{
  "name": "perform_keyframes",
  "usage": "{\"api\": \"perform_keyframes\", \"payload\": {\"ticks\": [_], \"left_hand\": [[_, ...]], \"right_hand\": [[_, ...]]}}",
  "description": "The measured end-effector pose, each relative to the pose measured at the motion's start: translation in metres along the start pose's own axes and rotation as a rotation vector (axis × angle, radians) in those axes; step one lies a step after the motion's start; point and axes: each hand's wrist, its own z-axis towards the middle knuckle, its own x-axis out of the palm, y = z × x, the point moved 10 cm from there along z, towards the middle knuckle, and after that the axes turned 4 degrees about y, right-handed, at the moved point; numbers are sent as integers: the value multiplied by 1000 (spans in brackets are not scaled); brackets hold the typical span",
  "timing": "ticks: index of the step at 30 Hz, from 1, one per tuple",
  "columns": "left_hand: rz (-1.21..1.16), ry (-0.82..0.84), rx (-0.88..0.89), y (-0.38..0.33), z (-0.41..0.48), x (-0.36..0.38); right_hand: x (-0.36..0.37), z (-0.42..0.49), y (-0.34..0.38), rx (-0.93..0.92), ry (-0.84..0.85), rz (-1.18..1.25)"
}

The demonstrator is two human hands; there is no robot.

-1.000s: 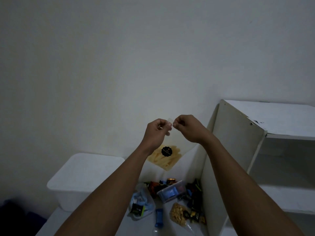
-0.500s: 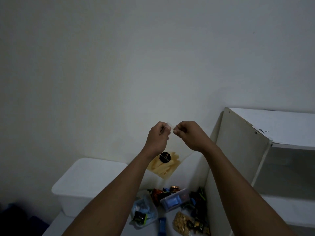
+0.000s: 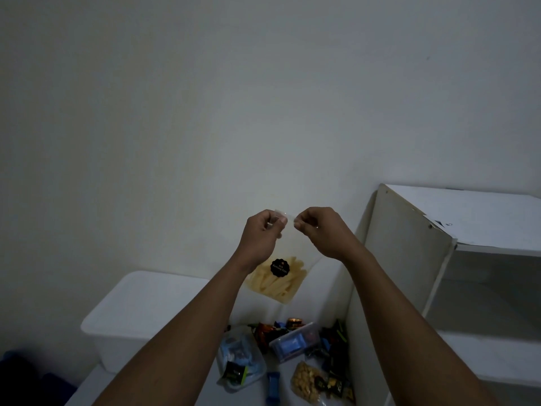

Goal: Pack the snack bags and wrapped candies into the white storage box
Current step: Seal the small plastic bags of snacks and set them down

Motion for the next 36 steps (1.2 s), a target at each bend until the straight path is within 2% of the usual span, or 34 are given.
{"api": "perform_keyframes", "payload": {"ticks": [9, 15, 21, 27, 30, 36], "left_hand": [[-46, 52, 17, -5, -2, 4], [-75, -21, -34, 5, -2, -6], [-146, -18, -57, 7, 1, -9], [-137, -18, -89, 19, 1, -16], [-151, -79, -107, 24, 0, -23], [-155, -47, -106, 22, 3, -26]], "right_hand": [[7, 0, 4, -36, -38, -66], [10, 4, -12, 33, 44, -57], [10, 4, -7, -4, -17, -48], [15, 6, -12, 31, 42, -8], [13, 6, -15, 58, 33, -1], [13, 5, -12, 40, 12, -15]]}}
